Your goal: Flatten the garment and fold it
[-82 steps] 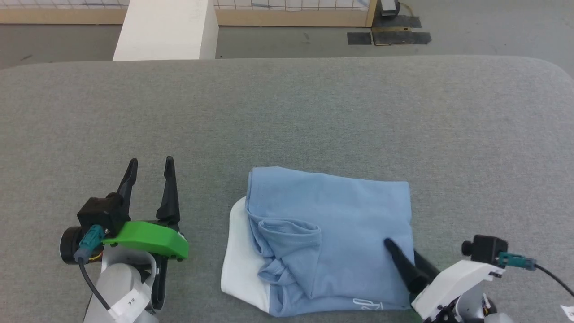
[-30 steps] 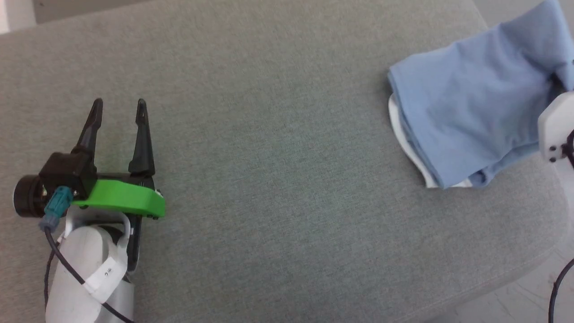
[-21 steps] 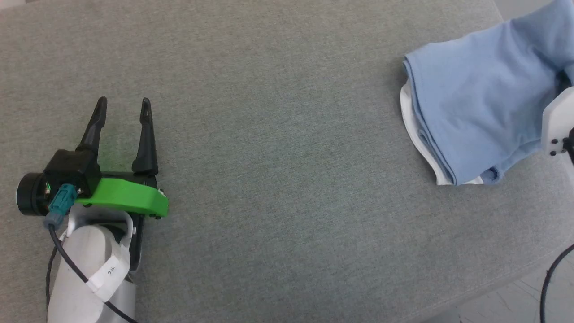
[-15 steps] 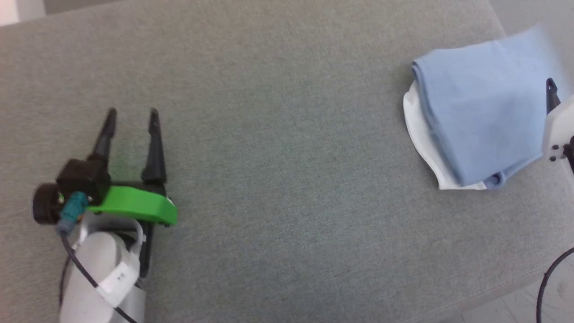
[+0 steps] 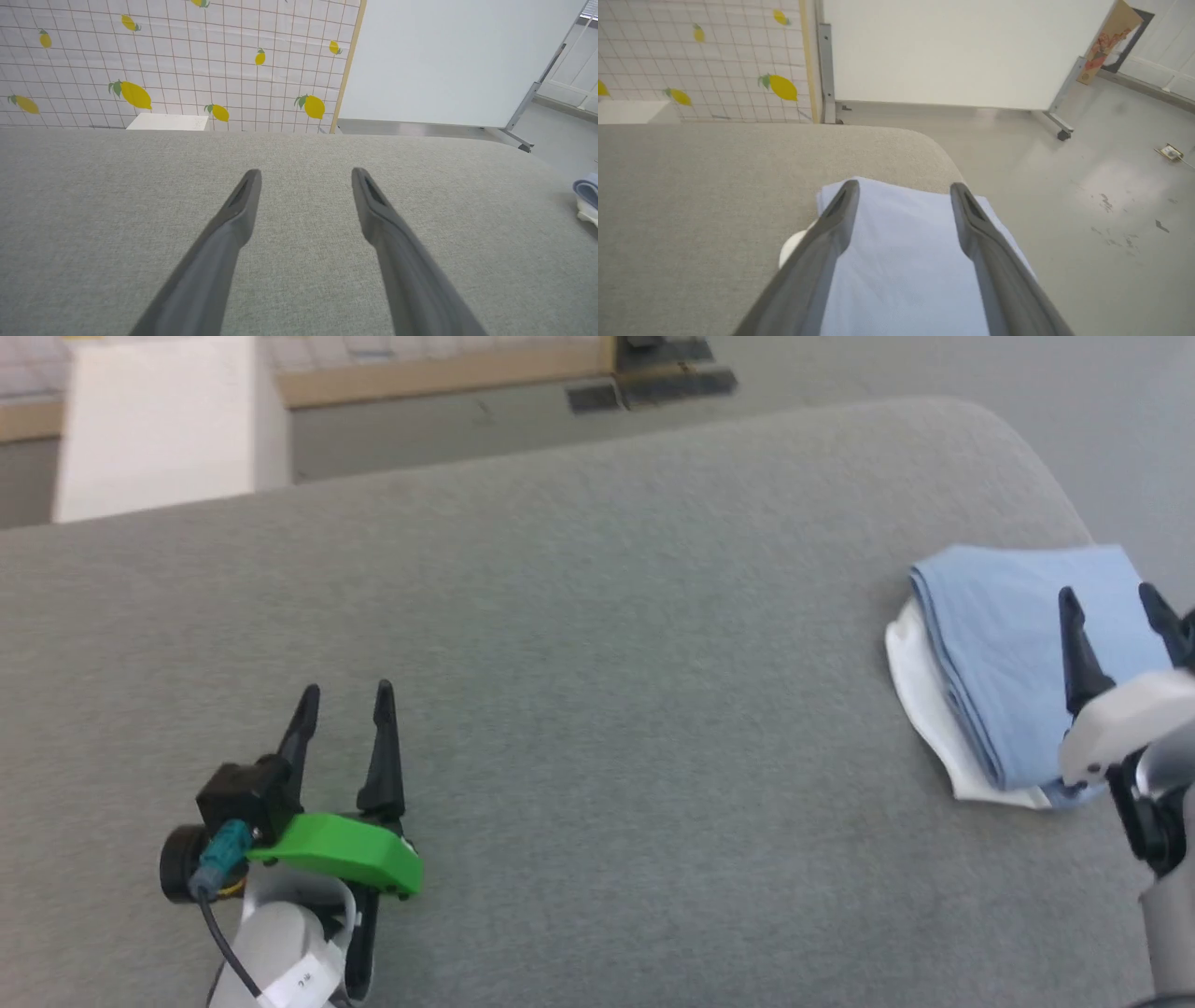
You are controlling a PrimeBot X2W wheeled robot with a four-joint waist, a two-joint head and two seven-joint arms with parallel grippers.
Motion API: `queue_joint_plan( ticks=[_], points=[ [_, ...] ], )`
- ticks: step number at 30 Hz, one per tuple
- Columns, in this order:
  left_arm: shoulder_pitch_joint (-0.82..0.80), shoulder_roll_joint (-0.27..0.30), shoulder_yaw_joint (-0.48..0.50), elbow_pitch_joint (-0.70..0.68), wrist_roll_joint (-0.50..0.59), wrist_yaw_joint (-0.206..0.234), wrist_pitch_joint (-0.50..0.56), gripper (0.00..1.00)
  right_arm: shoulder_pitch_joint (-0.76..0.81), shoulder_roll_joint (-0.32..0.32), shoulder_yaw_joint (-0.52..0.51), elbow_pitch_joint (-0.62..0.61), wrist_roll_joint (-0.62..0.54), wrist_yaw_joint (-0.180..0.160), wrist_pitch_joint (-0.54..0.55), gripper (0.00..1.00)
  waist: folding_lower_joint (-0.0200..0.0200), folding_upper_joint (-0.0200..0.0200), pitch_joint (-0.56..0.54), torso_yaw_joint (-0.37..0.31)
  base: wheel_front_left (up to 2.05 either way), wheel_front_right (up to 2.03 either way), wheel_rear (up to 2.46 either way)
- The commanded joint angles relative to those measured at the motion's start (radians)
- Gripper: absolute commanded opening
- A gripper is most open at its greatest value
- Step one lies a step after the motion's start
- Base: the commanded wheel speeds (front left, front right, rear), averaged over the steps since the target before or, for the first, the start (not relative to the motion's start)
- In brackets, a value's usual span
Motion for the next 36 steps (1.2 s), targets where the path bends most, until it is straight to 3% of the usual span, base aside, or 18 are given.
queue_joint_plan(
  ticks=[1,7,13,21,36],
  points=[
    [0.016,-0.005,-0.002,0.008,-0.008,0.004,-0.007,1.00,0.043,0.015,0.004,-0.054,0.020,-0.002,-0.005,1.00,0.0000,0.0000,-0.107,0.111,0.00,0.00,0.00],
    [0.030,-0.016,-0.013,0.027,-0.008,0.017,-0.011,1.00,0.208,0.085,-0.003,-0.284,0.063,-0.002,-0.001,1.00,0.0000,0.0000,-0.137,0.183,0.00,0.00,0.00],
    [0.040,-0.022,-0.016,0.030,-0.011,0.019,-0.012,1.00,0.332,0.163,0.033,-0.407,0.077,-0.002,-0.027,1.00,0.0000,0.0000,-0.148,0.225,0.00,0.00,0.00],
    [0.058,-0.027,-0.028,0.035,-0.005,0.009,-0.012,1.00,0.424,0.205,0.084,-0.454,0.069,-0.002,-0.075,1.00,0.0000,0.0000,-0.155,0.253,0.00,0.00,0.00],
    [0.074,-0.033,-0.041,0.042,-0.012,0.008,-0.012,1.00,0.474,0.210,0.117,-0.448,0.102,-0.002,-0.100,1.00,0.0000,0.0000,-0.151,0.266,0.00,0.00,0.00]
  ],
)
